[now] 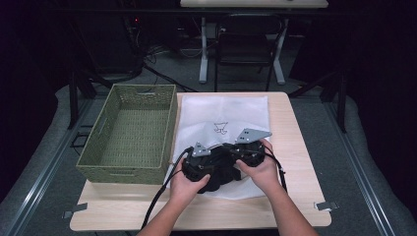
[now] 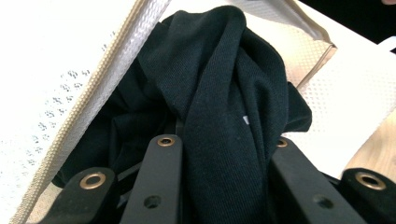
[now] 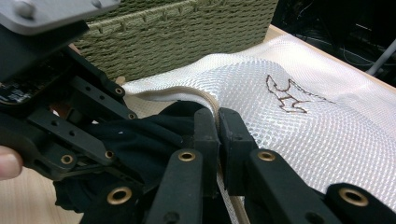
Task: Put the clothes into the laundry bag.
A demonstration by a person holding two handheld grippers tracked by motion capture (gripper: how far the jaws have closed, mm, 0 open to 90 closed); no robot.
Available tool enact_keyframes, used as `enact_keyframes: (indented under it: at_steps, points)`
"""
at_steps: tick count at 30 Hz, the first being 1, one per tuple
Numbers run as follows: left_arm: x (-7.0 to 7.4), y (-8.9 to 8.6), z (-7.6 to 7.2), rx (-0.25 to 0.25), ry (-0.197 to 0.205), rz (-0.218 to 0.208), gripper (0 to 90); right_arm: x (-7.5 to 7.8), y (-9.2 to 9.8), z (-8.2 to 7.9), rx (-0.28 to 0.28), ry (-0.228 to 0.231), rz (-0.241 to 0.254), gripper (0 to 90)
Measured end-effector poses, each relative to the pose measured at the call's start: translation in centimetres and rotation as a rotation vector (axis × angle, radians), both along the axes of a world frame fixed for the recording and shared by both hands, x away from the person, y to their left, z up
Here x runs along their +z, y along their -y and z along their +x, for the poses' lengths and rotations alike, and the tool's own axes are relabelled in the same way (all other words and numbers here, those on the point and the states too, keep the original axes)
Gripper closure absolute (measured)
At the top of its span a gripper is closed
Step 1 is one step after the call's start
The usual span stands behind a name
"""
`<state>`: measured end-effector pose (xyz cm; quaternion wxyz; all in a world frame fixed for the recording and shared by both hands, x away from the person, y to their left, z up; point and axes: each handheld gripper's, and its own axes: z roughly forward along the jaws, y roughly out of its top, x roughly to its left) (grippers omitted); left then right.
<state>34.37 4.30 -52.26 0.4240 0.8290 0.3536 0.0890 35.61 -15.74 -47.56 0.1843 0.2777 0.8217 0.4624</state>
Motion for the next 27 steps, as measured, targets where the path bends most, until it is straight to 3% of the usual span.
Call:
enact_keyframes:
  at_steps: [11,18,27]
  points:
    - [-0.8,-0.1,0.4,0.011,-0.021,-0.024,74.4,-0.3,0.2,0.1,-0.008,-0.007,-0.009,86.8]
    - [-1.0,0.0,0.4,0.019,-0.006,0.007,71.8,-0.6,0.3,0.2,-0.015,-0.017,-0.017,86.8]
    - [-1.1,0.0,0.3,0.033,-0.003,0.007,58.7,-0.8,0.4,0.2,-0.015,-0.017,-0.019,86.7]
